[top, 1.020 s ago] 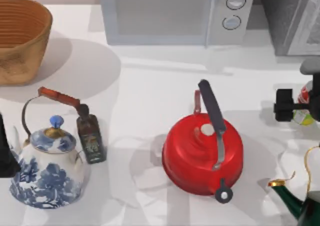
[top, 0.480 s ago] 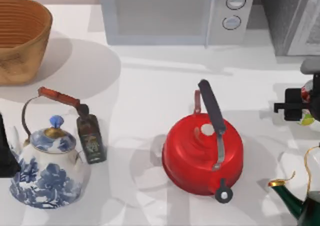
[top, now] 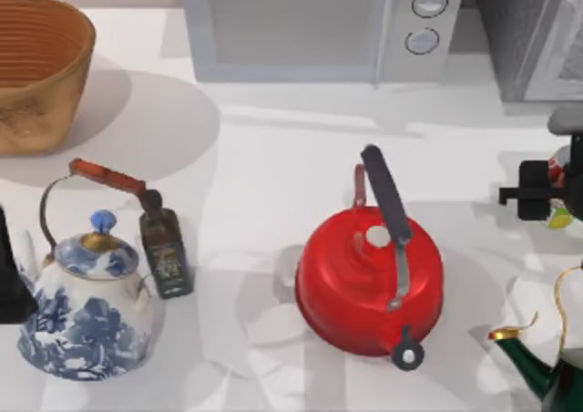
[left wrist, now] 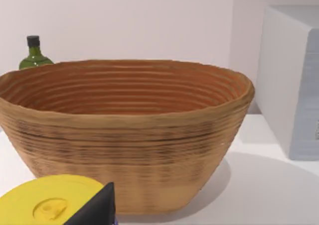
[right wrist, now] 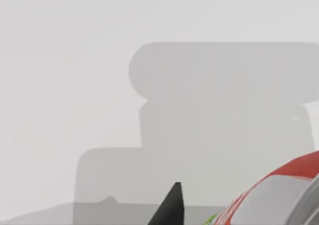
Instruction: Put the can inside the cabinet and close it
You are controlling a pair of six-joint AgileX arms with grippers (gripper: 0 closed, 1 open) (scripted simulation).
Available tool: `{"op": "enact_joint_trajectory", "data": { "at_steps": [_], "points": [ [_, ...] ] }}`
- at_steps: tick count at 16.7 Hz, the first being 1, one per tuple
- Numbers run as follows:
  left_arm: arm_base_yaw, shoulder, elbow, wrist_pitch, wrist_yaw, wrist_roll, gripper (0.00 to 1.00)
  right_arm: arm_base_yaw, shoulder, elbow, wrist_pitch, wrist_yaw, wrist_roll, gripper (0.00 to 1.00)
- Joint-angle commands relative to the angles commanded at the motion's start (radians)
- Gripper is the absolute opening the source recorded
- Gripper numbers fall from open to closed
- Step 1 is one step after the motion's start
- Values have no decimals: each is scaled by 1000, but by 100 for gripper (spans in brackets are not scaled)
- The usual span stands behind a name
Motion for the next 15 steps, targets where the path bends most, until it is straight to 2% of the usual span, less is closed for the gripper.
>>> {"op": "enact_joint_trajectory", "data": {
  "at_steps": [6, 15],
  "points": [
    [0, 0, 0, 0, 0, 0, 100, 2, -28, 46, -73, -1, 1, 0],
    [0, 0, 0, 0, 0, 0, 100, -1, -269, 322, -613, -5, -4, 0]
  ]
}}
